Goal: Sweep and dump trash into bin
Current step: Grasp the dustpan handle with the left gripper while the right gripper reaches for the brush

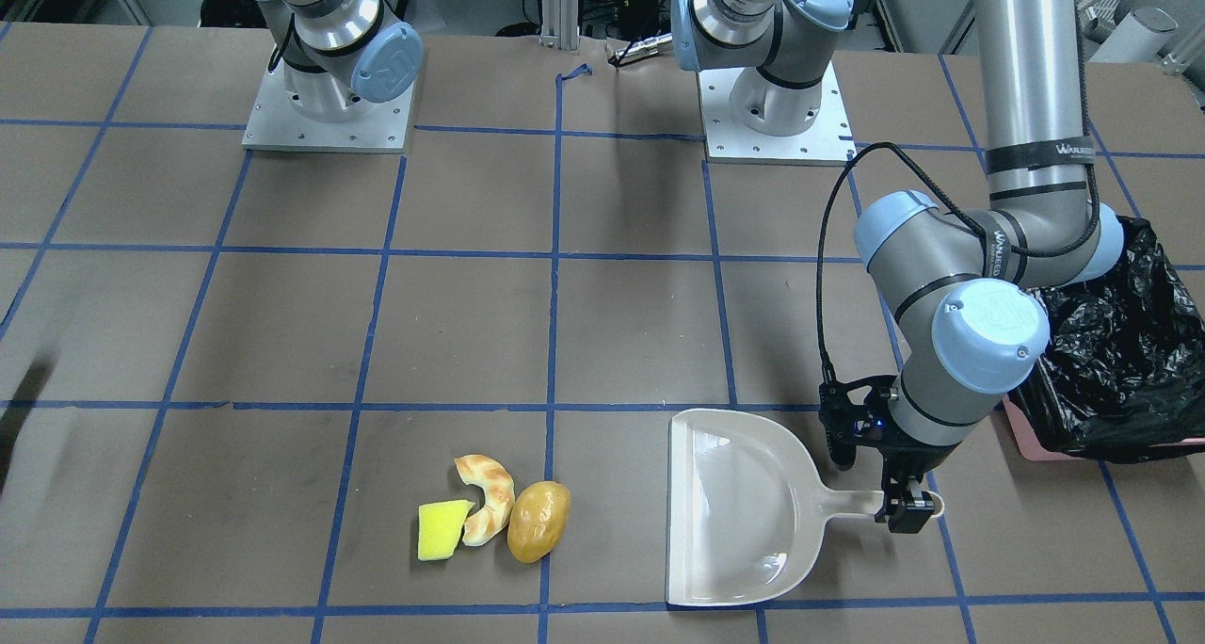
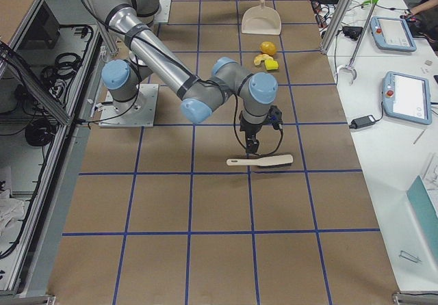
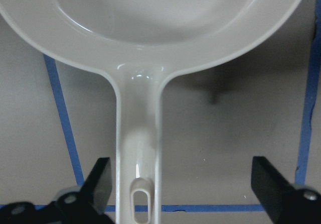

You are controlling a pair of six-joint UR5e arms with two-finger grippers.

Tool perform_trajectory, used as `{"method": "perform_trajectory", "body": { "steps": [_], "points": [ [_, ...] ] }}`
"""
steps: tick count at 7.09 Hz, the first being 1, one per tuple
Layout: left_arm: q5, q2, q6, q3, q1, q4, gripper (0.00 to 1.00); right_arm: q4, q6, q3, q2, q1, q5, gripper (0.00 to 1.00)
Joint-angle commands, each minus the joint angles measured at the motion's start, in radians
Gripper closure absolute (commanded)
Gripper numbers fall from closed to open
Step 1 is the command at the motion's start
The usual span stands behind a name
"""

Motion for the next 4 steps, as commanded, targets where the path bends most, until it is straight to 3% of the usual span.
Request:
{"method": "perform_trajectory", "body": {
  "steps": [1,4],
  "points": [
    [0.001,-0.017,0.001,0.003,0.004,0.014,0.0,-0.115,-0.006,0.0,0.084,-0.003,-0.053,0.0],
    [-0.015,-0.03,-0.004,0.007,0.025,0.025,0.02,-0.122,0.015,0.009,0.141,-0.003,-0.062,0.0]
  ]
}}
